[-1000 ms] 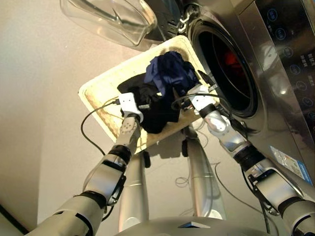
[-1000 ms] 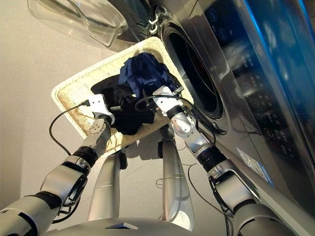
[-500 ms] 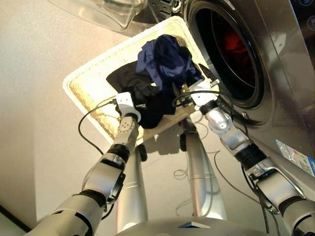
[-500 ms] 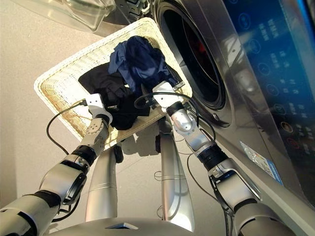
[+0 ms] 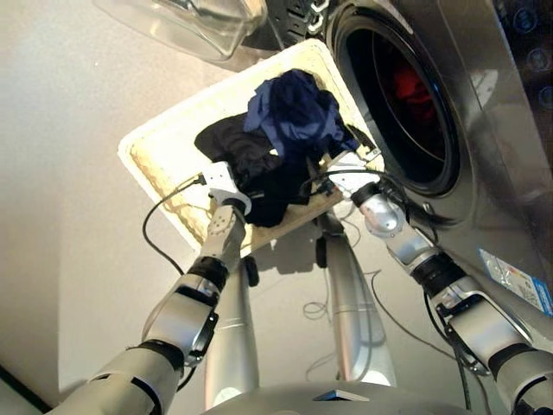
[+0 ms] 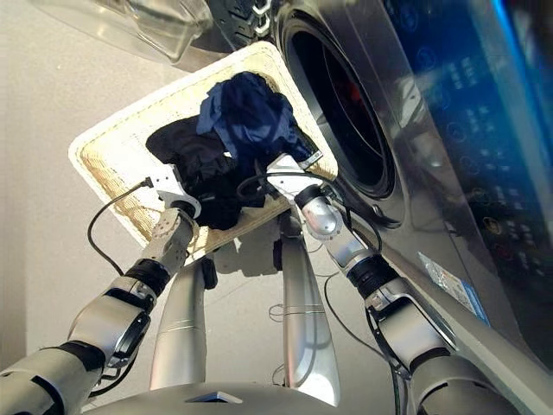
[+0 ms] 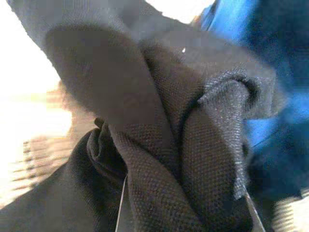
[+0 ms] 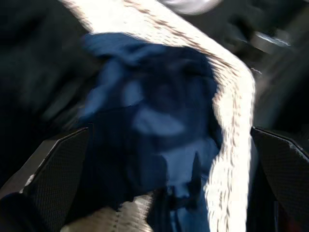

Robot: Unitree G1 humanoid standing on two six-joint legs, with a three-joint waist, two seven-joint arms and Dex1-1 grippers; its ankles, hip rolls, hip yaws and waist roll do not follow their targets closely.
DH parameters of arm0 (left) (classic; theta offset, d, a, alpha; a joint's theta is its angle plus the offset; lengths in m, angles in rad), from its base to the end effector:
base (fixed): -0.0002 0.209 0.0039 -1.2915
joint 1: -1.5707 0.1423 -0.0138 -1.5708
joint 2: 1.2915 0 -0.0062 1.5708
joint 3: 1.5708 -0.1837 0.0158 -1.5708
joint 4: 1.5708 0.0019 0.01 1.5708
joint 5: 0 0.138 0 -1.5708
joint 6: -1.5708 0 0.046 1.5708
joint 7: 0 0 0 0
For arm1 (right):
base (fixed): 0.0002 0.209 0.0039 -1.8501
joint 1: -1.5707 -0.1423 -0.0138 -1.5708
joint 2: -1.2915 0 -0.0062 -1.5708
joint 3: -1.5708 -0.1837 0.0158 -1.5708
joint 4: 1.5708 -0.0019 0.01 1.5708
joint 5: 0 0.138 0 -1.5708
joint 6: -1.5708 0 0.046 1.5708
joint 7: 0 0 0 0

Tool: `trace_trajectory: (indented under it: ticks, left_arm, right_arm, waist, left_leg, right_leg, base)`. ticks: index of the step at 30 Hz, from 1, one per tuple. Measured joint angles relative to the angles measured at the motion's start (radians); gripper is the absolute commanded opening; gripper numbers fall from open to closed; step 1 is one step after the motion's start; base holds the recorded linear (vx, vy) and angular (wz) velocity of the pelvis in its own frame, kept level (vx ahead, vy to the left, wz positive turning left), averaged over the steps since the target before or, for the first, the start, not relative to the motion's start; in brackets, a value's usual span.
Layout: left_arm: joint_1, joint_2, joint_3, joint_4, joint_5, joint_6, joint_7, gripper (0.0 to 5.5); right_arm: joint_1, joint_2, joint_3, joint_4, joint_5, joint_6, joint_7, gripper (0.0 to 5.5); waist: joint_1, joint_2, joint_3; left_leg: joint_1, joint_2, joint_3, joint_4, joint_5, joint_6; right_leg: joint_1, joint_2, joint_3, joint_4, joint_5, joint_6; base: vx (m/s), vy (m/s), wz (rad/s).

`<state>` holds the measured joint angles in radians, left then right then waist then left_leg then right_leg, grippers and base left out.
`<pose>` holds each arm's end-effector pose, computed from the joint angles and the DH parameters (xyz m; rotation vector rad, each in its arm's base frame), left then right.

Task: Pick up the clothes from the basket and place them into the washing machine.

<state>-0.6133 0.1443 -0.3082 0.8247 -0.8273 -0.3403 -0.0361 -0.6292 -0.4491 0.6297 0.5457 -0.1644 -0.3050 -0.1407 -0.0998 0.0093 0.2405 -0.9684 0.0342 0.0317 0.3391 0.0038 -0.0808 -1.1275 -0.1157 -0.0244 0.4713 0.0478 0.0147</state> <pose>0.3023 0.1249 0.0507 -0.4607 -0.0108 -0.1329 0.2941 -0.1348 0.0800 -0.8193 -0.3369 0.4501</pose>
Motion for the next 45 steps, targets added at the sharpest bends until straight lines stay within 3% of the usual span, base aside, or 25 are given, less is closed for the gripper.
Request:
trace_trajectory:
  ticks: [6,15,23,29,30,31,32,35,36,37,38,45]
  left_arm:
    - [0.068,0.009,-0.001,-0.23,-0.135,-0.003,-0.037,0.0]
    - [0.122,0.014,-0.01,-0.445,-0.274,-0.012,-0.044,0.0]
    - [0.145,-0.001,-0.102,-0.549,-0.363,-0.023,-0.043,0.0]
    - [0.147,0.0,-0.152,-0.569,-0.422,-0.025,-0.05,0.0]
    - [0.145,0.003,-0.155,-0.569,-0.428,-0.025,-0.054,0.0]
    - [0.144,0.003,-0.158,-0.569,-0.428,-0.024,-0.056,0.0]
    - [0.144,0.006,-0.161,-0.569,-0.428,-0.023,-0.056,0.0]
    - [0.143,0.017,-0.163,-0.569,-0.428,-0.021,-0.057,0.0]
    - [0.143,0.018,-0.163,-0.569,-0.428,-0.021,-0.057,0.5]
    - [0.143,0.02,-0.166,-0.569,-0.429,-0.019,-0.056,2.42]
    - [0.144,0.024,-0.169,-0.569,-0.428,-0.018,-0.057,5.5]
    - [0.171,0.037,-0.192,-0.574,-0.412,-0.001,-0.074,5.5]
  right_arm:
    - [-0.022,0.009,0.052,0.057,-0.093,0.001,0.007,5.5]
    - [-0.071,0.035,0.079,0.069,-0.17,0.001,0.003,5.5]
    - [-0.153,0.059,0.099,0.077,-0.205,0.002,-0.05,5.5]
    - [-0.217,0.091,0.124,0.117,-0.224,0.018,-0.076,5.5]
    - [-0.218,0.091,0.124,0.117,-0.224,0.018,-0.076,3.39]
    - [-0.217,0.092,0.125,0.117,-0.223,0.018,-0.075,0.6]
    - [-0.217,0.092,0.127,0.119,-0.223,0.018,-0.075,0.0]
    - [-0.217,0.092,0.128,0.119,-0.22,0.018,-0.075,0.0]
    - [-0.217,0.092,0.128,0.119,-0.217,0.018,-0.075,0.0]
    - [-0.215,0.095,0.126,0.129,-0.211,0.017,-0.077,0.0]
    - [-0.215,0.098,0.125,0.14,-0.212,0.017,-0.079,0.0]
    - [-0.174,0.108,0.075,0.185,-0.182,0.018,-0.094,0.0]
  waist:
    - [0.049,0.004,0.001]
    - [0.084,0.032,-0.01]
    - [0.13,0.071,-0.034]
    - [0.136,0.088,-0.045]
    - [0.138,0.088,-0.045]
    - [0.139,0.09,-0.046]
    - [0.139,0.09,-0.046]
    - [0.14,0.09,-0.046]
    - [0.14,0.09,-0.046]
    - [0.14,0.09,-0.046]
    - [0.141,0.09,-0.046]
    - [0.155,0.09,-0.046]
  left_leg:
    - [0.103,-0.004,-0.005,-0.091,0.03,0.004]
    - [0.161,-0.019,-0.023,-0.128,0.044,0.005]
    - [0.168,-0.03,-0.028,-0.131,0.048,0.009]
    - [0.17,-0.036,-0.03,-0.131,0.052,0.009]
    - [0.17,-0.036,-0.03,-0.131,0.052,0.008]
    - [0.17,-0.037,-0.03,-0.131,0.053,0.009]
    - [0.171,-0.037,-0.03,-0.131,0.053,0.008]
    - [0.171,-0.037,-0.03,-0.131,0.054,0.008]
    - [0.172,-0.037,-0.03,-0.13,0.054,0.008]
    - [0.173,-0.038,-0.03,-0.13,0.054,0.008]
    - [0.174,-0.037,-0.03,-0.13,0.055,0.008]
    - [0.175,-0.038,-0.03,-0.13,0.055,0.009]
  right_leg:
    - [0.075,-0.013,-0.014,-0.019,-0.014,0.006]
    - [0.125,-0.032,-0.029,-0.015,-0.026,0.004]
    - [0.126,-0.043,-0.03,0.002,-0.034,0.009]
    - [0.127,-0.045,-0.031,0.006,-0.035,0.009]
    - [0.127,-0.045,-0.031,0.006,-0.035,0.009]
    - [0.127,-0.046,-0.031,0.007,-0.035,0.009]
    - [0.127,-0.046,-0.031,0.007,-0.035,0.009]
    - [0.127,-0.046,-0.031,0.009,-0.035,0.009]
    - [0.127,-0.047,-0.031,0.01,-0.035,0.009]
    - [0.127,-0.048,-0.031,0.012,-0.036,0.009]
    - [0.127,-0.049,-0.031,0.014,-0.036,0.008]
    - [0.127,-0.05,-0.03,0.017,-0.04,0.013]
  base:
    - [0.0,0.0,0.0]
    - [0.0,0.0,0.0]
    - [0.0,0.0,0.0]
    - [0.0,0.0,0.0]
    - [0.0,0.0,0.0]
    - [0.0,0.0,0.0]
    - [0.0,0.0,0.0]
    - [0.0,0.0,0.0]
    - [0.0,0.0,0.0]
    - [0.0,0.0,0.0]
    - [0.0,0.0,0.0]
    - [0.0,0.0,0.0]
